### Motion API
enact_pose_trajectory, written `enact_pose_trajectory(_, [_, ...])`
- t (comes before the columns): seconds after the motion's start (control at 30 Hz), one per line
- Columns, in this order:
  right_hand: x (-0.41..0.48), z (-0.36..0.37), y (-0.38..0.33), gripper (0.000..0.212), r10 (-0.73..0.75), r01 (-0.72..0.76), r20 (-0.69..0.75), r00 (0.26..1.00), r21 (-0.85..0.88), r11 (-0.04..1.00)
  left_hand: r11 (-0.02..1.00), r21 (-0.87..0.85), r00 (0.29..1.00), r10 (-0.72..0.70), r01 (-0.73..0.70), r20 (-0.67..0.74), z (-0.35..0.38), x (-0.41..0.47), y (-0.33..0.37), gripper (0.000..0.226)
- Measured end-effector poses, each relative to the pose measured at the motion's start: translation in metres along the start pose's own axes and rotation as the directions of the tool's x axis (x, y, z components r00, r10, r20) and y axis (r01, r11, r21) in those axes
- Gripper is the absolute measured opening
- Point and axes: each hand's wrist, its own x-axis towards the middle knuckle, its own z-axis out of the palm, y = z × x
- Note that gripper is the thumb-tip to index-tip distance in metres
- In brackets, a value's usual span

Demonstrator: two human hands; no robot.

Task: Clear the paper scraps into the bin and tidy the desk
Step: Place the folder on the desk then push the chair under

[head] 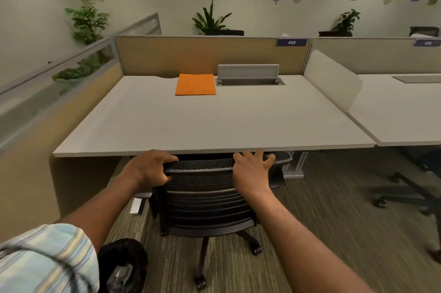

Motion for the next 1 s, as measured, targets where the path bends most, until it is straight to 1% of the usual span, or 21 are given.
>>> enact_pose_trajectory(0.07, [0.009,0.003,-0.002,0.032,-0.002,0.003,-0.011,1.000,0.004,1.000,1.000,0.005,1.000,0.005,-0.005,-0.001,-0.001,0.007,-0.006,0.031])
enact_pose_trajectory(0.2, [0.024,0.007,-0.007,0.033,-0.003,0.003,-0.018,1.000,0.014,1.000,0.999,0.043,1.000,-0.002,0.002,0.002,-0.001,0.020,-0.021,0.038])
enact_pose_trajectory(0.33, [0.039,0.010,-0.013,0.035,0.020,-0.020,0.004,1.000,0.013,1.000,0.999,0.043,1.000,0.018,-0.017,-0.013,-0.002,0.032,-0.033,0.037])
enact_pose_trajectory(0.47, [0.052,0.014,-0.018,0.035,0.037,-0.037,-0.003,0.999,-0.005,0.999,0.999,0.041,1.000,0.015,-0.015,0.007,-0.006,0.042,-0.042,0.035])
enact_pose_trajectory(0.57, [0.058,0.018,-0.022,0.035,0.065,-0.065,-0.003,0.998,-0.016,0.998,0.998,0.048,0.999,0.051,-0.051,-0.002,-0.008,0.045,-0.046,0.030])
enact_pose_trajectory(0.6, [0.060,0.019,-0.024,0.035,0.075,-0.075,-0.003,0.997,-0.019,0.997,0.996,0.056,0.997,0.073,-0.072,-0.013,-0.009,0.046,-0.048,0.032])
enact_pose_trajectory(0.7, [0.067,0.020,-0.026,0.036,0.102,-0.102,-0.007,0.995,-0.016,0.995,0.990,0.097,0.992,0.113,-0.107,-0.062,-0.011,0.051,-0.051,0.060])
enact_pose_trajectory(0.77, [0.071,0.019,-0.027,0.036,0.106,-0.106,-0.007,0.994,-0.015,0.994,0.987,0.123,0.987,0.117,-0.103,-0.113,-0.013,0.055,-0.054,0.073])
enact_pose_trajectory(1.0, [0.084,0.016,-0.031,0.037,0.115,-0.115,0.017,0.993,-0.024,0.993,0.988,0.132,0.982,0.106,-0.086,-0.156,-0.010,0.071,-0.067,0.081])
